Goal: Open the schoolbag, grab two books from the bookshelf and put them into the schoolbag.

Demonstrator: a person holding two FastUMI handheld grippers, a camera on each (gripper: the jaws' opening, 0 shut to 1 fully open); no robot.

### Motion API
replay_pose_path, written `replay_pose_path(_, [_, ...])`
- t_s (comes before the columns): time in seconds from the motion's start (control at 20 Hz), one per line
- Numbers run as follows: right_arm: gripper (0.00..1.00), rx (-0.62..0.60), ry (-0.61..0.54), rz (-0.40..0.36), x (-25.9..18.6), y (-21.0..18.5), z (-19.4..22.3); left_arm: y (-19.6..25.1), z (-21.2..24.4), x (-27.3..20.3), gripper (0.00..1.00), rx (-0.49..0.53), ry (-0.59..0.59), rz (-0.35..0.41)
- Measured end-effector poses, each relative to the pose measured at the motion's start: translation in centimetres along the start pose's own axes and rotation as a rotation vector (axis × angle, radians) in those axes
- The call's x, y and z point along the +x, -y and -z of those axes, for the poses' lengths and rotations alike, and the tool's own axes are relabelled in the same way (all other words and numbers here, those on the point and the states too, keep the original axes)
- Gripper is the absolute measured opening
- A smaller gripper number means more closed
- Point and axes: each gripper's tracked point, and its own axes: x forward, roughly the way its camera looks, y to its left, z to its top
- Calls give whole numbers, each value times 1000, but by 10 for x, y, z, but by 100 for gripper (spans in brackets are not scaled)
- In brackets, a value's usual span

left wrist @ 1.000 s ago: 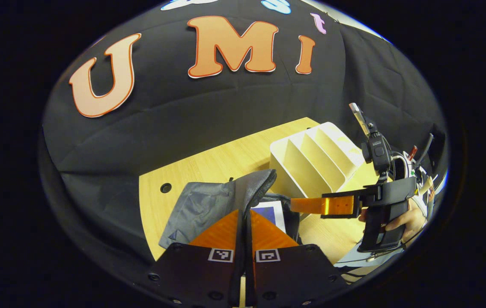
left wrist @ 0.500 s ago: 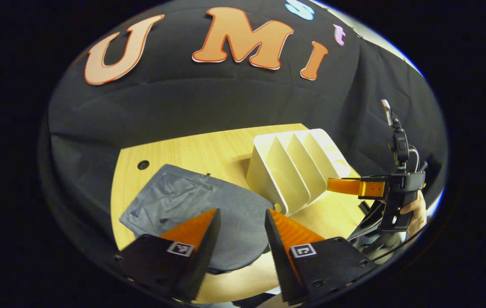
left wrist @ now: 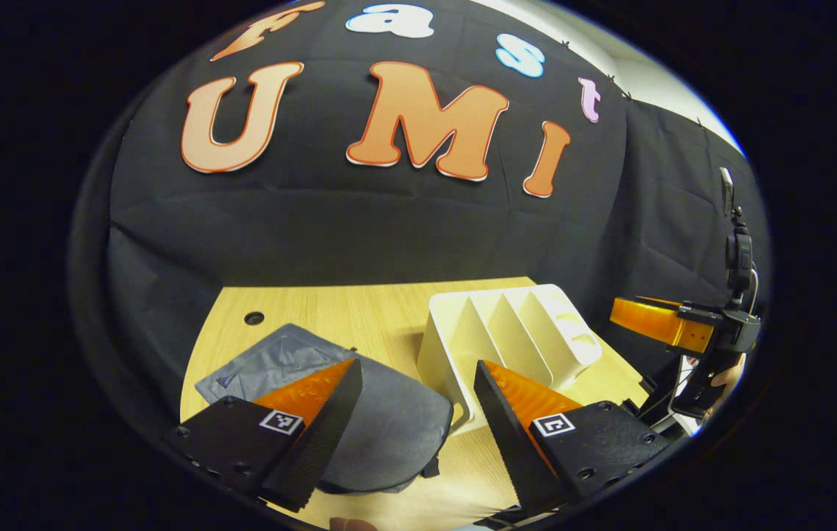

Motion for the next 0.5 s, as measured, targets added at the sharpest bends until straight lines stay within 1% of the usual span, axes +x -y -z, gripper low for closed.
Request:
replay_pose_path(0.1, [97, 18, 72, -6, -4, -5, -16, -2, -18, -2, 98, 30, 65, -23])
replay_pose_path(0.15, [97, 33, 96, -13, -7, -5, -19, -2, -29, -1, 98, 55, 116, -29])
replay_pose_path(0.25, [97, 51, 116, -27, -7, -8, -20, -6, -51, 1, 97, 91, 214, -59])
replay_pose_path(0.35, [97, 39, 136, -14, -6, -6, -23, -6, -74, -9, 97, 112, 289, -95])
replay_pose_path(0.4, [97, 30, 145, -7, -5, -4, -27, -8, -82, -11, 97, 119, 321, -116])
replay_pose_path(0.5, [97, 25, 167, -9, -5, -4, -31, -2, -92, -15, 96, 129, 350, -125])
